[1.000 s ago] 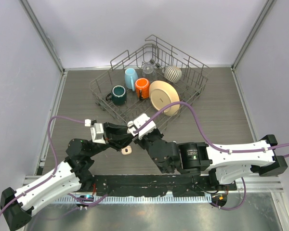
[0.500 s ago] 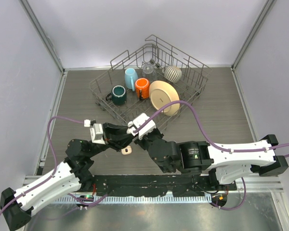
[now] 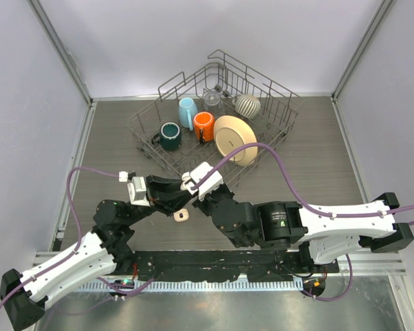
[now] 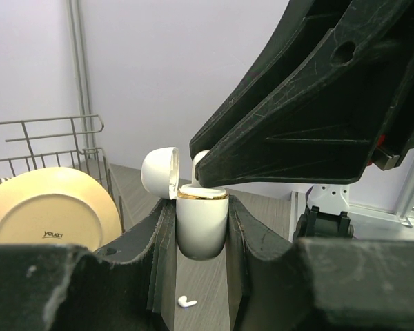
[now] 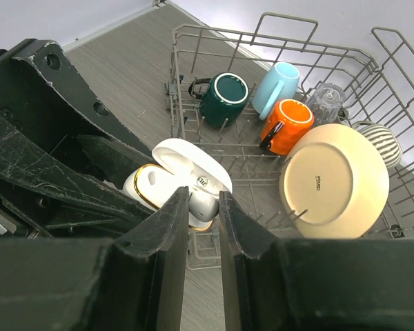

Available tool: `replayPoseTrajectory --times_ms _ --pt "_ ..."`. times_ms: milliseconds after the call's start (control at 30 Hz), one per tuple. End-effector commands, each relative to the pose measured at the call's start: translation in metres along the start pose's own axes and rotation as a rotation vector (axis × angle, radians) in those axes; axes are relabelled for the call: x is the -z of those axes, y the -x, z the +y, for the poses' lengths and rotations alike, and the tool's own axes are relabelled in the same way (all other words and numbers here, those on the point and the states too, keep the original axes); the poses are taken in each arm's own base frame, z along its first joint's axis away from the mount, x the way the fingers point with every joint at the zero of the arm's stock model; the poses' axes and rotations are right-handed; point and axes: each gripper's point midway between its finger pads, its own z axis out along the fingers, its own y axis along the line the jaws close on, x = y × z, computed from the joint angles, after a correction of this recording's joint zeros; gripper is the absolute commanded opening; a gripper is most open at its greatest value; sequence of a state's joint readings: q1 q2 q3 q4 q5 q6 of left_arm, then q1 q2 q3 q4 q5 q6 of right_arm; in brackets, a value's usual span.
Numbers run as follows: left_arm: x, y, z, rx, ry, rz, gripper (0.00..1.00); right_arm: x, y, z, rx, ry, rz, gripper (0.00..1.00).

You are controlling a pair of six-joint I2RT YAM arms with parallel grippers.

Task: Insert the wireless bluetooth earbuds into the charging case
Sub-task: Place the earbud in the charging case.

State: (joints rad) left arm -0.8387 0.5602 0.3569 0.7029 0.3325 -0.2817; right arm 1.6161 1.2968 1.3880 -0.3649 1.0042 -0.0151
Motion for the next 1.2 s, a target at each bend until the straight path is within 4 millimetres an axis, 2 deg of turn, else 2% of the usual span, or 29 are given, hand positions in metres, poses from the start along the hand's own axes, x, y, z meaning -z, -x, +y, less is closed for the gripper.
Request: replayPoseTrajectory --times_ms 0,100,167,367,467,667,1033,1167 --pt "-0.006 0.049 -0.001 -0.066 0.009 -0.16 0.0 0.003 0.002 0.021 -0.027 0.076 0.01 0.15" --pt "-0.006 0.045 -0.001 -0.063 0.008 -0.152 0.0 0.005 0.011 0.014 -0.109 0.048 -0.004 0.32" --pt "-0.006 0.044 -0.001 -0.064 0.006 -0.152 0.0 0.008 0.021 0.011 -0.187 0.059 -0.023 0.34" --pt "-0.005 0.043 -0.002 -0.063 -0.002 -0.154 0.0 0.005 0.036 0.0 -0.352 0.129 -0.034 0.54" --pt "-0.005 0.042 -0.003 -0.061 -0.005 -0.152 0.0 0.003 0.041 -0.008 -0.405 0.146 -0.042 0.61" --pt "-0.004 0.04 -0.003 -0.06 -0.008 -0.15 0.0 0.001 0.052 -0.025 -0.483 0.117 -0.063 0.65" --pt "-0.004 0.04 -0.002 -0.059 -0.003 -0.154 0.0 0.007 0.067 -0.031 -0.601 0.198 -0.093 0.68" --pt "-0.003 0.037 -0.001 -0.061 0.002 -0.16 0.0 0.01 0.067 -0.043 -0.679 0.177 -0.098 0.69"
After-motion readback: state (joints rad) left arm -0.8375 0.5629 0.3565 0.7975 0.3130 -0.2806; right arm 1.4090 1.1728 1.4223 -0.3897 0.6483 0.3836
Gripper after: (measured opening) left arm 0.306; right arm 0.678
